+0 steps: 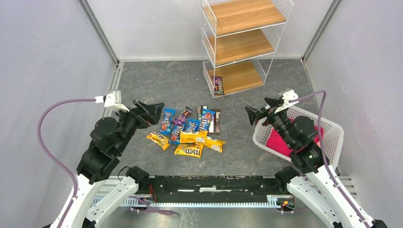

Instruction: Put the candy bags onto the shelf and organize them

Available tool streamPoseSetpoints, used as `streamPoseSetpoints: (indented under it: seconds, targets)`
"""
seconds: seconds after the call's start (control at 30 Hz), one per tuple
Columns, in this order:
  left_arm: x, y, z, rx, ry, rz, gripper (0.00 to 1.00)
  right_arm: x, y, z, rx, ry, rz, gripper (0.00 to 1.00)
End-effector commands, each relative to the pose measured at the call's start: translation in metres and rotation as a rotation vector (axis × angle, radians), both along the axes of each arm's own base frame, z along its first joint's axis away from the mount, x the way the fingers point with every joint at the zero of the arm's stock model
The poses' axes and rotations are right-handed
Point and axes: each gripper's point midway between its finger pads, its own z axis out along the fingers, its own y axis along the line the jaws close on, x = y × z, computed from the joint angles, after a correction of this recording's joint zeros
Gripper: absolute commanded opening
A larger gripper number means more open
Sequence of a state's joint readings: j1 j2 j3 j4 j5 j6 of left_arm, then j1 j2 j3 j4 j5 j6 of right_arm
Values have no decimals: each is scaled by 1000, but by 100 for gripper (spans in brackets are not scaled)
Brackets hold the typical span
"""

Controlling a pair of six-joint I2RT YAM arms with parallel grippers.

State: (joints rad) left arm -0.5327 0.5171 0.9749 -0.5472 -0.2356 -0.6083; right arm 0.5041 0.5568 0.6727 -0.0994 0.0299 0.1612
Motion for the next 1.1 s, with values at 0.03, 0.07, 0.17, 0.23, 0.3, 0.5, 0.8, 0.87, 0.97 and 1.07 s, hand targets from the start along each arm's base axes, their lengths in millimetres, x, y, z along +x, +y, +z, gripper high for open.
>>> streamPoseSetpoints:
  seconds: [0.03,0.07,0.17,0.23,0.3,0.5,0.8,0.87,0.97,1.07]
  targets:
    - [11,-31,-26,40,78,-120,100,0,4,-7,-4,8,19,98]
    - [12,-35,-34,45,104,-135,100,0,6,-11,-19,17,30,98]
    - [16,-47,-63,69,199,-174,100,-5,13,-25,-47,49,81,98]
    - [18,-51,-83,90,266,-185,100,-9,19,-34,-57,53,123,98]
    - [19,-57,-101,109,326,-206,100,-13,27,-45,-65,63,178,98]
    - [16,-81,-145,98,463,-311,100,-22,58,-106,-99,283,348,98]
    - [23,-91,-202,93,595,-302,100,-58,123,-158,-142,411,559,98]
    - [22,-87,-215,101,622,-279,100,-60,128,-168,-154,439,543,98]
    - [20,-82,-234,97,643,-247,98,-61,135,-179,-145,483,544,98]
    - [18,-80,-252,94,664,-229,94,-71,147,-179,-104,495,621,98]
